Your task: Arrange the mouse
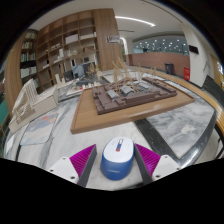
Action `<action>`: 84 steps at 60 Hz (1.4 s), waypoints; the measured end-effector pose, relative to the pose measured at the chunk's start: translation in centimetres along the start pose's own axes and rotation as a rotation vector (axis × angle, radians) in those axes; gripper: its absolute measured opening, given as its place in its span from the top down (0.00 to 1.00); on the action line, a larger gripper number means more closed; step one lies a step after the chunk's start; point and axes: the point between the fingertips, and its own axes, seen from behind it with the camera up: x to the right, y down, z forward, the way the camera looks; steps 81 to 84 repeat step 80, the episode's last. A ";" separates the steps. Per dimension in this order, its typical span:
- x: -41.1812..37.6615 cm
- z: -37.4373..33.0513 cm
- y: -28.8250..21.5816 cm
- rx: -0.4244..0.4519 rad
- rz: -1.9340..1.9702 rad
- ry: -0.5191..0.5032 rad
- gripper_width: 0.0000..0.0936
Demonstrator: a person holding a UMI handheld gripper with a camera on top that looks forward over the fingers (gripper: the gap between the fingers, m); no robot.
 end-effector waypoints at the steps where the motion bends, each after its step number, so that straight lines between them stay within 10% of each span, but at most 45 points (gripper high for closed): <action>1: -0.1 0.4 -0.2 0.000 0.003 0.003 0.20; 2: -0.1 0.8 -0.4 0.002 0.004 0.008 0.14; 6: 0.8 1.7 -0.5 -0.003 -0.040 0.083 0.43; 19: 0.2 1.2 -0.4 -0.048 0.031 0.139 0.57; 33: -18.3 -2.5 -13.5 0.209 -0.061 -0.036 0.61; 52: -38.8 9.6 -2.7 -0.037 -0.197 -0.182 0.61; 64: -37.9 11.8 -0.8 -0.068 -0.261 -0.142 0.41; 73: -37.0 8.4 -0.2 -0.149 -0.196 -0.167 0.06; 84: -36.5 2.9 -0.2 -0.128 -0.183 -0.208 0.12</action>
